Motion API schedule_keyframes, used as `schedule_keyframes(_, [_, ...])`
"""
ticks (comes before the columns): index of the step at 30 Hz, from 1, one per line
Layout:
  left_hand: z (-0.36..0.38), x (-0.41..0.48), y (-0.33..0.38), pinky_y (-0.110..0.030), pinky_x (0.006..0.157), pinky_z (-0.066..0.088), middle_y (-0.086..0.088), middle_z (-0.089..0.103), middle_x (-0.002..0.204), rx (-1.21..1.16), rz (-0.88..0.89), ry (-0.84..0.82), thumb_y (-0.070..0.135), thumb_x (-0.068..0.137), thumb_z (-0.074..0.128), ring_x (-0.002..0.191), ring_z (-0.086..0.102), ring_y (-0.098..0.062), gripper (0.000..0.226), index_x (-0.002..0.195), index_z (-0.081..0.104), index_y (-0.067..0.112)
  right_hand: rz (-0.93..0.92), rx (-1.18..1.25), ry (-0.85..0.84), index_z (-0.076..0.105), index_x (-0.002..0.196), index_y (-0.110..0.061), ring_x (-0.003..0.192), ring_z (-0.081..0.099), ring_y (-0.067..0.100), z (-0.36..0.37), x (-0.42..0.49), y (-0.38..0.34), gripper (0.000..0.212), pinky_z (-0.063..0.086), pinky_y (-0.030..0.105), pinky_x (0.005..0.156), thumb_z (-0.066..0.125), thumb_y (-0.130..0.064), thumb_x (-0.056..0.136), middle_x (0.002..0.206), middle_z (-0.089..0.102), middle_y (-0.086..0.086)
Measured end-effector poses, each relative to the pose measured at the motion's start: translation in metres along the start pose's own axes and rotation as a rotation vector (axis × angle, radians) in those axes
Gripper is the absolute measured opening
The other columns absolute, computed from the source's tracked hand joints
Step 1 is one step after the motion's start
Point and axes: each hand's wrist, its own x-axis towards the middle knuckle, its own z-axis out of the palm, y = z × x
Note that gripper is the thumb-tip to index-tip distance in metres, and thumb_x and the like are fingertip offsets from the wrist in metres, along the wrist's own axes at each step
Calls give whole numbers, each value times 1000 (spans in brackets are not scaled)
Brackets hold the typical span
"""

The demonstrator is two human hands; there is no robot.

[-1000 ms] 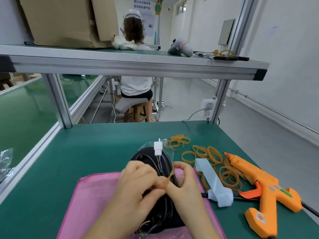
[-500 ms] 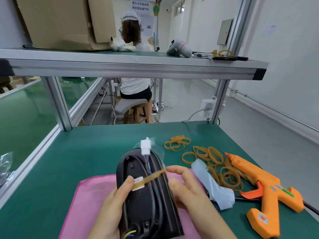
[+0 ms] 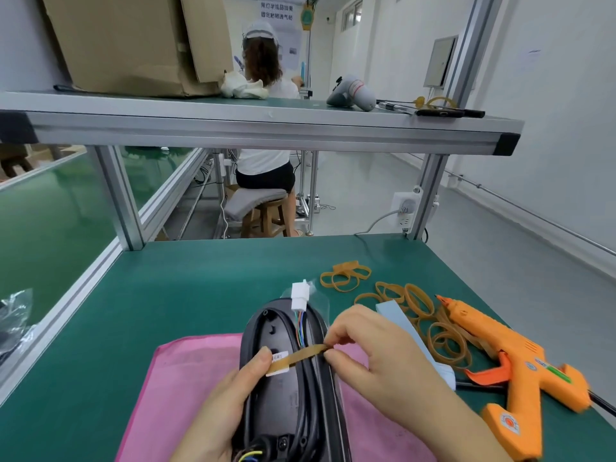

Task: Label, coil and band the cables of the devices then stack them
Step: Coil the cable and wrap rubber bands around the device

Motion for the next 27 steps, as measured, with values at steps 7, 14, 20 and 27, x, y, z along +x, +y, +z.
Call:
schedule_keyframes(7, [12,1,1,-24,58,54,-6,77,79,74,-15,-24,39,70,70,69,74,-13,28,79,81,15,-46,-92,-96,53,77,-19,79,42,5,3,4,4,6,38,20,71,55,-20,83,82,47,-13])
schedule_keyframes(14, [-11,25,-15,-20,56,55,4,77,79,163,-6,42,53,62,71,72,73,-8,51,95,73,13,74,113,-51,50,68,-25,67,48,6,15,-11,14,8,34,12,58,55,-20,72,71,53,-11])
schedule_keyframes(20, [-14,20,-20,-48,98,51,-9,73,111,116,1,-12,63,60,82,106,68,-29,70,112,73,16,116,162,-125,51,66,-31,66,50,11,18,-12,18,3,42,22,58,51,-32,68,70,57,-8])
schedule_keyframes(27, [5,10,-11,-36,67,59,-19,74,95,60,82,18,28,79,72,85,73,-33,35,105,70,5,525,525,-143,63,88,-24,74,61,7,20,-11,21,16,53,32,76,71,-30,76,79,66,-5])
